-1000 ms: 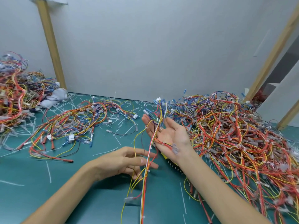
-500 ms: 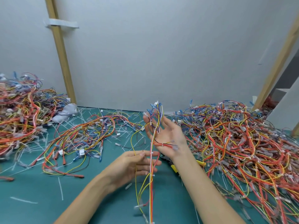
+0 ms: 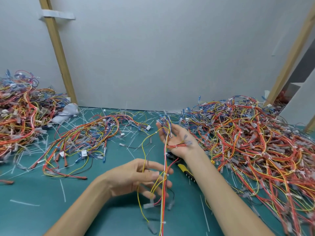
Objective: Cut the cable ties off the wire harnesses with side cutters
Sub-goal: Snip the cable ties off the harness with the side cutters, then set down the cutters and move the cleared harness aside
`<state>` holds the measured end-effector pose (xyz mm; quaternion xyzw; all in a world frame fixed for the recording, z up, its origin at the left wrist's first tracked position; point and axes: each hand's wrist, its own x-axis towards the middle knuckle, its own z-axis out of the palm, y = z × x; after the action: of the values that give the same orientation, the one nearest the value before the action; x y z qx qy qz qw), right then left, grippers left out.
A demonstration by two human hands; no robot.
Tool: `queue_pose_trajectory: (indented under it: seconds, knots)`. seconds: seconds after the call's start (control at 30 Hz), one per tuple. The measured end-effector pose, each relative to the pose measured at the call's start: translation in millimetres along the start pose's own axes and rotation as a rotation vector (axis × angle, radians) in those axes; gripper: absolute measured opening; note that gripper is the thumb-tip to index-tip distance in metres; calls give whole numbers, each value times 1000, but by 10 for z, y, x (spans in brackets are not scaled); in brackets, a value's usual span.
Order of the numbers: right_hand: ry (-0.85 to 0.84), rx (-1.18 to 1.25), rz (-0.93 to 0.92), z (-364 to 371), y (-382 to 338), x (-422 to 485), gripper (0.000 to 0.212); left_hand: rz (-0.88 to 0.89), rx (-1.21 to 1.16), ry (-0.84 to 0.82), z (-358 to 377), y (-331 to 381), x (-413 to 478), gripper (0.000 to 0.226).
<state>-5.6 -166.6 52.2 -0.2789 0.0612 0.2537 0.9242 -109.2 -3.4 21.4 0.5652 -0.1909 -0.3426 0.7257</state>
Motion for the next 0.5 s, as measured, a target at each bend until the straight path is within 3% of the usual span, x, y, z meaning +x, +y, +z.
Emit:
queue_pose_trajectory:
  seconds: [0.2, 0.37, 0.5]
  knots:
    - [6, -10, 10, 17, 47, 39, 20, 123, 18, 37, 121, -20, 24, 28]
    - [40, -108, 26, 10, 116, 51, 15, 309, -242, 124, 115, 50, -6, 40]
    - [77, -198, 54, -70, 122, 103, 20, 372, -213, 270, 15, 71, 17, 49]
